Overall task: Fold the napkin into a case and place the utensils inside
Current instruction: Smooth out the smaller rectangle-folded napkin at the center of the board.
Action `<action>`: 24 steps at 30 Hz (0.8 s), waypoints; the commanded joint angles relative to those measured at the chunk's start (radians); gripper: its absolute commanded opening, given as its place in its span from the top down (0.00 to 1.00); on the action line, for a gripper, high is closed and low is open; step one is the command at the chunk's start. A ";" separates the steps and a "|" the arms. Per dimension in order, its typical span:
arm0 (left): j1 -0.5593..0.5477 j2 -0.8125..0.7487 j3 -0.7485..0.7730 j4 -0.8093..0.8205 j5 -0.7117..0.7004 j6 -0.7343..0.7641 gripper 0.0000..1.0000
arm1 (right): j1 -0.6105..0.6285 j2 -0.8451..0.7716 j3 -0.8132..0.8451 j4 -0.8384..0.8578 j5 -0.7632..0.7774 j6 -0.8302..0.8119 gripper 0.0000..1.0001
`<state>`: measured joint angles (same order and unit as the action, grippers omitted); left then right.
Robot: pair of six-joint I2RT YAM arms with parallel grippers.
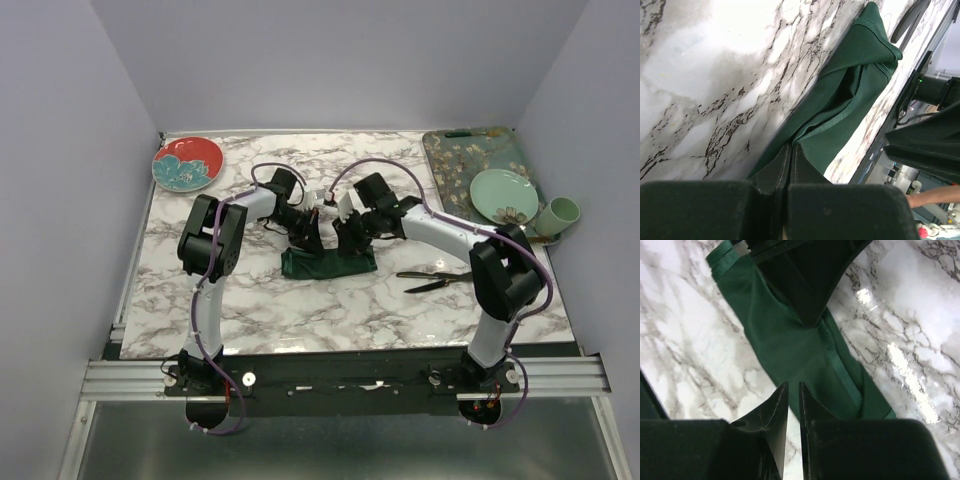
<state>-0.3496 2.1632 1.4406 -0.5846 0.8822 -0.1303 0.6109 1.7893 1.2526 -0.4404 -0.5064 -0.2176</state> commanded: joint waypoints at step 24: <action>0.169 -0.239 -0.129 0.158 0.006 -0.100 0.57 | 0.033 0.228 0.100 -0.092 0.293 0.043 0.84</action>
<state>-0.2459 2.0636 1.3766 -0.5274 0.9001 -0.1558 0.6403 1.9804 1.3556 -0.4538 -0.2676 -0.1913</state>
